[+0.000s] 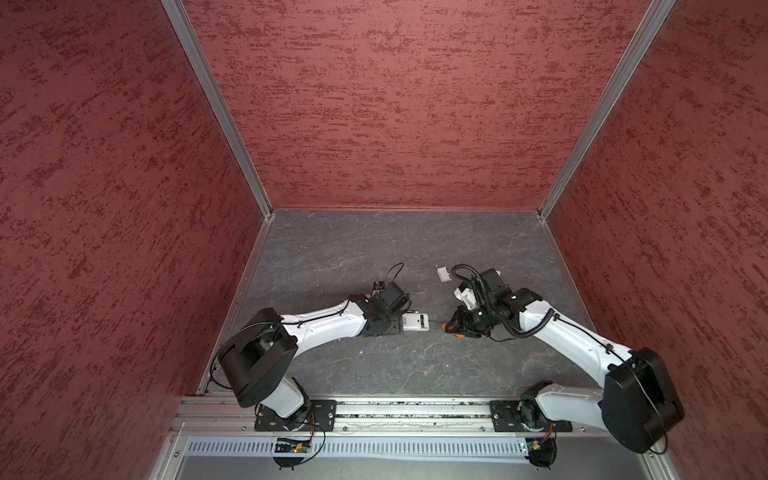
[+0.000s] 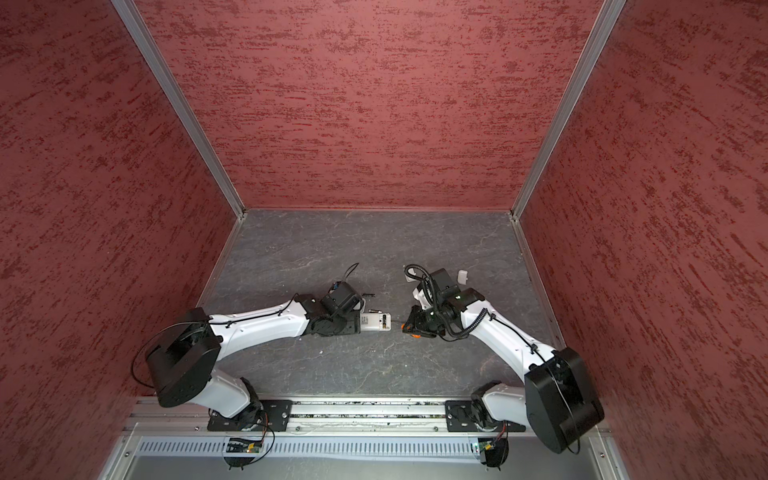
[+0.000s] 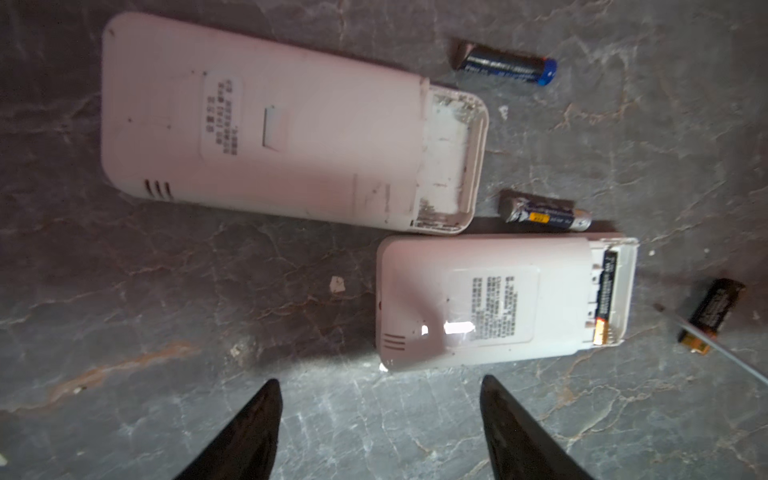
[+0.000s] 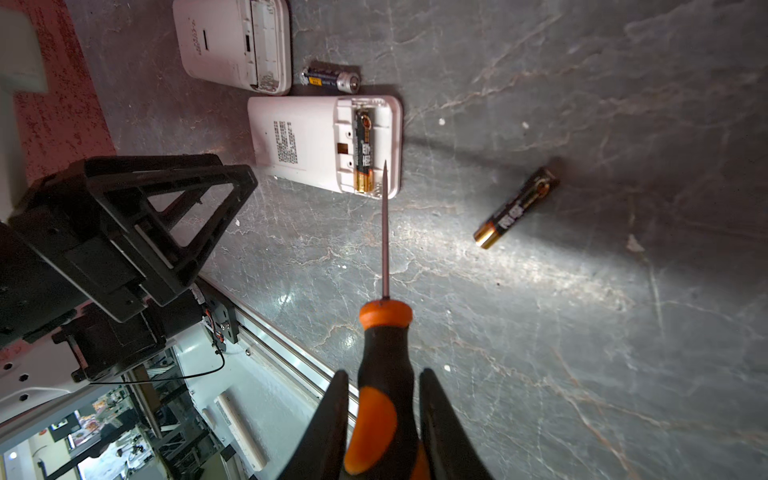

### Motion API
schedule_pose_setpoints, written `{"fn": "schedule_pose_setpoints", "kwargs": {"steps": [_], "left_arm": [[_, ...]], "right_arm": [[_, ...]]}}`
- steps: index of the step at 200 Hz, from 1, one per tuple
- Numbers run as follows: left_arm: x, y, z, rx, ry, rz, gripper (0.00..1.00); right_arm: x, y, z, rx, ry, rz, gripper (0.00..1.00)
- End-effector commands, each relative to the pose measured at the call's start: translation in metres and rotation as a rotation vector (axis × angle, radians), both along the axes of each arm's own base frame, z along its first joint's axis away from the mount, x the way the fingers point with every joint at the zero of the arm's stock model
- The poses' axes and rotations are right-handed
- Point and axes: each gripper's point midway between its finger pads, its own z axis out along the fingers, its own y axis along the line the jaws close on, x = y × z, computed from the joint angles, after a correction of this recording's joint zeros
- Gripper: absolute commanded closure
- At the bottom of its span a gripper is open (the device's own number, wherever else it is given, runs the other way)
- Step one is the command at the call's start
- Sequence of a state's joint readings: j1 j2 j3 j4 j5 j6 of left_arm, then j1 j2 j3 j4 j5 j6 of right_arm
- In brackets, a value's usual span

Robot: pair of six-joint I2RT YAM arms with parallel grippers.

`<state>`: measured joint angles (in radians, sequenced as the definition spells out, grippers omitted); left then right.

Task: Unload the batteries from the remote control

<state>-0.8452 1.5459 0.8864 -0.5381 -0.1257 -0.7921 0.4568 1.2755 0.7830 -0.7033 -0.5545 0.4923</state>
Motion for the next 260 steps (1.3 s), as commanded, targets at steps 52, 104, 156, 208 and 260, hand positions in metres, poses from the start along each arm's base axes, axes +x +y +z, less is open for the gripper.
{"fn": "schedule_pose_setpoints", "kwargs": {"steps": [52,104,156,208,260], "left_arm": [[0.012,-0.018,0.013,-0.108,-0.017,0.009,0.26],[0.012,-0.021,0.015,-0.120,-0.013,0.003,0.27],[0.015,-0.025,0.010,-0.117,0.004,-0.007,0.27],[0.017,-0.023,0.002,-0.093,0.023,-0.005,0.27],[0.016,-0.020,0.002,-0.092,0.024,0.005,0.27]], "right_arm": [[0.012,0.014,0.013,0.081,-0.056,0.056,1.00],[0.015,0.014,0.004,0.065,-0.056,0.070,1.00],[0.014,0.018,0.002,0.088,-0.050,0.093,1.00],[0.011,0.020,0.003,0.099,-0.043,0.100,1.00],[0.020,0.012,0.011,0.036,-0.097,0.086,1.00]]}}
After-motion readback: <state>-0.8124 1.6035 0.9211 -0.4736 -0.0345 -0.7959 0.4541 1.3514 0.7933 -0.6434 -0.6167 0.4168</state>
